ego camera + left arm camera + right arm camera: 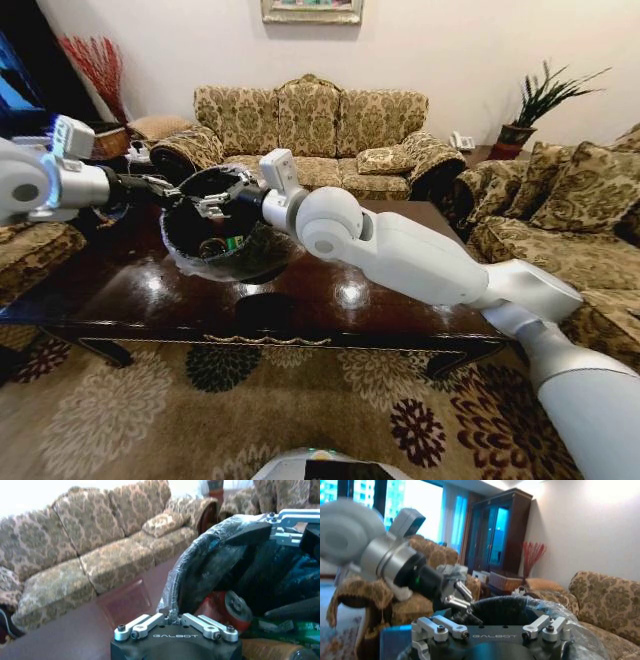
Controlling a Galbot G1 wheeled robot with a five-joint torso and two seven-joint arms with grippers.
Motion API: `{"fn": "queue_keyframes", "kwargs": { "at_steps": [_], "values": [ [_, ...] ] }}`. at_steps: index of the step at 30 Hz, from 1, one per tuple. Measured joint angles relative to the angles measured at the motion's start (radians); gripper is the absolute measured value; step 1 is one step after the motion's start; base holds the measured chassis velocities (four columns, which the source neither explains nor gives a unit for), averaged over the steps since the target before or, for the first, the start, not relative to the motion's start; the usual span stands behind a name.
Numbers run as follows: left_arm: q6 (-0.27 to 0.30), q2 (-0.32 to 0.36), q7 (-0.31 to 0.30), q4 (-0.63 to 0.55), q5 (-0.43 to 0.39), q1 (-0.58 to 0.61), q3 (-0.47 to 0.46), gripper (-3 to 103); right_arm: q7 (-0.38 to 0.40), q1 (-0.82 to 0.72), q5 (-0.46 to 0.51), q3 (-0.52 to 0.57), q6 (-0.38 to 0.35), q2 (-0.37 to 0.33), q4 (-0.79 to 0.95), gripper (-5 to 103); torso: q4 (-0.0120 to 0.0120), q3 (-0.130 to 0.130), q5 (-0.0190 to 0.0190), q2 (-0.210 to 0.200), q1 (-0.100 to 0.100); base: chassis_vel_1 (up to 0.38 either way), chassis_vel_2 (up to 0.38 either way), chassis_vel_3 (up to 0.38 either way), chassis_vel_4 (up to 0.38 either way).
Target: Move to the front of the table and place the trash on the table into the trash bin.
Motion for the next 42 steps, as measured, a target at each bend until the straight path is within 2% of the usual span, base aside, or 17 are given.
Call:
{"fn": "queue_keyframes", "kwargs": {
  "at_steps": [1, 2, 3, 4, 7, 8, 11, 17, 19, 20, 24, 25, 27, 28, 30, 33, 42],
  "values": [
    [0.000, -0.018, -0.003, 0.000, 0.009, -0.006, -0.002, 0, 0.027, 0.004, 0.016, 0.026, 0.005, -0.003, 0.014, 99, -0.0009, 0.000, 0.0006, 0.000, 0.000, 0.000, 0.000, 0.000, 0.000],
    [0.004, -0.057, -0.004, -0.006, 0.026, -0.012, -0.003, 0, 0.060, 0.010, 0.047, 0.072, 0.008, -0.023, 0.039, 100, 0.0000, 0.000, 0.0003, 0.000, 0.000, 0.000, 0.000, 0.000, 0.000],
    [0.004, -0.057, -0.004, -0.006, 0.026, -0.012, -0.003, 0, 0.060, 0.010, 0.047, 0.072, 0.008, -0.023, 0.039, 100, 0.0000, 0.000, 0.0003, 0.000, 0.000, 0.000, 0.000, 0.000, 0.000],
    [0.005, -0.088, -0.007, -0.008, 0.040, -0.017, -0.005, 0, 0.069, 0.014, 0.070, 0.095, 0.009, -0.035, 0.065, 100, -0.0004, 0.000, 0.0005, 0.000, 0.000, 0.000, 0.000, 0.000, 0.000],
    [0.017, -0.193, 0.004, -0.016, 0.071, -0.032, -0.032, 0, 0.083, 0.045, 0.125, 0.167, 0.020, -0.100, 0.106, 100, 0.0006, 0.000, -0.0006, 0.000, 0.000, 0.000, 0.000, 0.000, 0.000],
    [0.017, -0.193, 0.004, -0.016, 0.071, -0.032, -0.032, 0, 0.083, 0.045, 0.125, 0.167, 0.020, -0.100, 0.106, 100, 0.0006, 0.000, -0.0006, 0.000, 0.000, 0.000, 0.000, 0.000, 0.000],
    [0.031, -0.291, 0.046, -0.025, 0.097, -0.039, -0.067, 0, 0.089, 0.084, 0.150, 0.210, 0.022, -0.167, 0.104, 100, 0.0001, 0.000, -0.0002, 0.000, 0.000, 0.000, 0.000, 0.000, 0.000],
    [0.034, -0.330, 0.059, -0.036, 0.091, -0.041, -0.108, 0, 0.098, 0.070, 0.152, 0.234, 0.021, -0.261, 0.107, 100, 0.0003, 0.000, -0.0002, 0.000, 0.000, 0.000, 0.000, 0.000, 0.000],
    [0.034, -0.340, 0.064, -0.036, 0.088, -0.039, -0.129, 0, 0.101, -0.003, 0.150, 0.282, 0.019, -0.361, 0.153, 100, 0.0004, 0.000, 0.0001, 0.000, 0.000, 0.000, 0.000, 0.000, 0.000],
    [0.034, -0.340, 0.064, -0.036, 0.088, -0.039, -0.129, 0, 0.101, -0.003, 0.150, 0.282, 0.019, -0.361, 0.153, 100, 0.0004, 0.000, 0.0001, 0.000, 0.000, 0.000, 0.000, 0.000, 0.000],
    [0.034, -0.372, 0.067, -0.044, 0.145, -0.046, -0.162, 0, 0.075, -0.278, 0.132, 0.482, -0.014, -0.593, 0.307, 100, -0.0012, 0.000, 0.0013, 0.000, 0.000, 0.000, 0.000, 0.000, 0.000],
    [0.034, -0.372, 0.067, -0.044, 0.145, -0.046, -0.162, 0, 0.075, -0.278, 0.132, 0.482, -0.014, -0.593, 0.307, 100, -0.0012, 0.000, 0.0013, 0.000, 0.000, 0.000, 0.000, 0.000, 0.000],
    [0.034, -0.400, 0.066, -0.055, 0.162, -0.056, -0.180, 0, 0.077, -0.396, 0.134, 0.588, -0.046, -0.674, 0.382, 100, -0.0009, 0.000, 0.0008, 0.000, 0.000, 0.000, 0.000, 0.000, 0.000],
    [0.034, -0.400, 0.066, -0.055, 0.162, -0.056, -0.180, 0, 0.077, -0.396, 0.134, 0.588, -0.046, -0.674, 0.382, 100, -0.0009, 0.000, 0.0008, 0.000, 0.000, 0.000, 0.000, 0.000, 0.000],
    [0.034, -0.421, 0.067, -0.057, 0.164, -0.050, -0.217, 0, 0.117, -0.496, 0.161, 0.708, -0.094, -0.719, 0.446, 100, -0.0002, 0.000, -0.0003, 0.000, 0.000, 0.000, 0.000, 0.000, 0.000],
    [0.034, -0.440, 0.080, -0.041, 0.163, -0.028, -0.253, 0, 0.137, -0.566, 0.170, 0.775, -0.116, -0.734, 0.490, 100, 0.0002, 0.000, -0.0001, 0.000, 0.000, 0.000, 0.000, 0.000, 0.000],
    [0.034, -0.478, 0.109, -0.043, 0.156, 0.017, -0.291, 0, 0.198, -0.675, 0.158, 0.779, -0.119, -0.713, 0.555, 100, 0.0002, 0.000, -0.0004, 0.000, 0.000, 0.029, -0.029, -0.039, 0.028]
  ]
}}
